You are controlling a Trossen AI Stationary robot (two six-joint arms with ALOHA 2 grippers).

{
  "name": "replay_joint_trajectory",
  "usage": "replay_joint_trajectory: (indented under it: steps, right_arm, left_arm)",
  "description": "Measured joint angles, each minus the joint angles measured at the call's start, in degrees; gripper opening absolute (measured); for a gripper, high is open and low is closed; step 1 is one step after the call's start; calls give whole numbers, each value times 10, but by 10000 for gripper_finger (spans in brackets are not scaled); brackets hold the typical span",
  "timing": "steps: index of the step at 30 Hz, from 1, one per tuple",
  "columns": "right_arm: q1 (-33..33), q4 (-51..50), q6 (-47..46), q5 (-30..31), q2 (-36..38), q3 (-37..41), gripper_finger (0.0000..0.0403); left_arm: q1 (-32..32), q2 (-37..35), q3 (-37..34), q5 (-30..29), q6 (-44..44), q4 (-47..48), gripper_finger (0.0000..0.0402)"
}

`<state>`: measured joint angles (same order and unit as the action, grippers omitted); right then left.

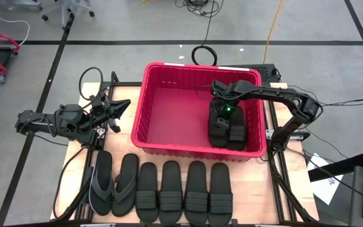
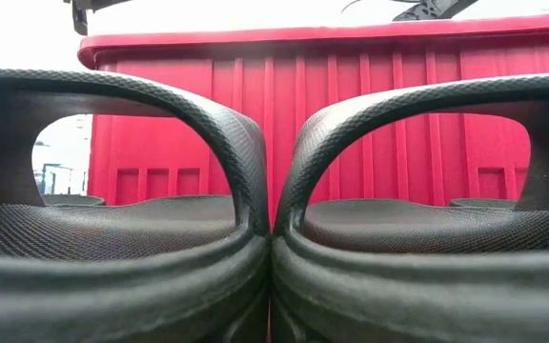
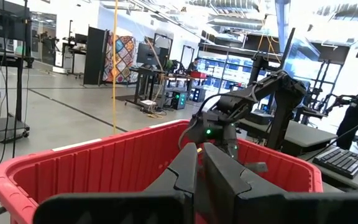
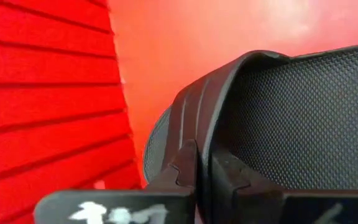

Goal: Pick and place slides into bin
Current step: Put the black slide into the bin, then put the black slide into the red bin

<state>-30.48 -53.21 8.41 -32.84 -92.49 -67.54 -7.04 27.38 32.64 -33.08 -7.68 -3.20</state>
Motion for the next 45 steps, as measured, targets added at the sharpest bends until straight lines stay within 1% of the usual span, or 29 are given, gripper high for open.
replay_joint_trajectory:
  steps: [5,8,11,19,24,28,30,35,38,40,42,43,45]
  right_arm:
    - [0,34,18,-2,1,41,4]
    - [-5,63,6,-7,2,68,4]
    - [-5,67,10,-7,2,84,12]
    - [-3,63,19,-2,-1,93,71]
    - [-3,66,10,3,0,93,110]
    - [-3,65,7,20,8,93,142]
    - [-3,65,4,41,17,93,158]
    - [-2,70,-4,119,69,91,199]
    - [-2,91,-6,122,109,91,217]
    - [-2,105,-16,120,142,91,221]
    - [0,116,-26,117,182,90,217]
    - [2,120,-33,114,203,90,208]
    - [6,135,-44,90,245,90,170]
  left_arm:
    - [0,0,0,1,-1,0,26]
    - [0,0,0,5,-1,0,26]
    - [0,0,0,5,-3,0,26]
    - [0,0,0,5,-3,1,26]
    - [0,0,0,6,-15,1,26]
    - [0,0,0,6,-16,1,26]
    - [0,0,0,6,-16,1,26]
    - [0,0,0,6,-15,2,26]
    - [0,0,0,6,-15,2,26]
    - [0,0,0,6,-15,4,26]
    - [0,0,0,4,-15,9,26]
    - [0,0,0,3,-15,11,26]
    - [0,0,0,2,-15,14,26]
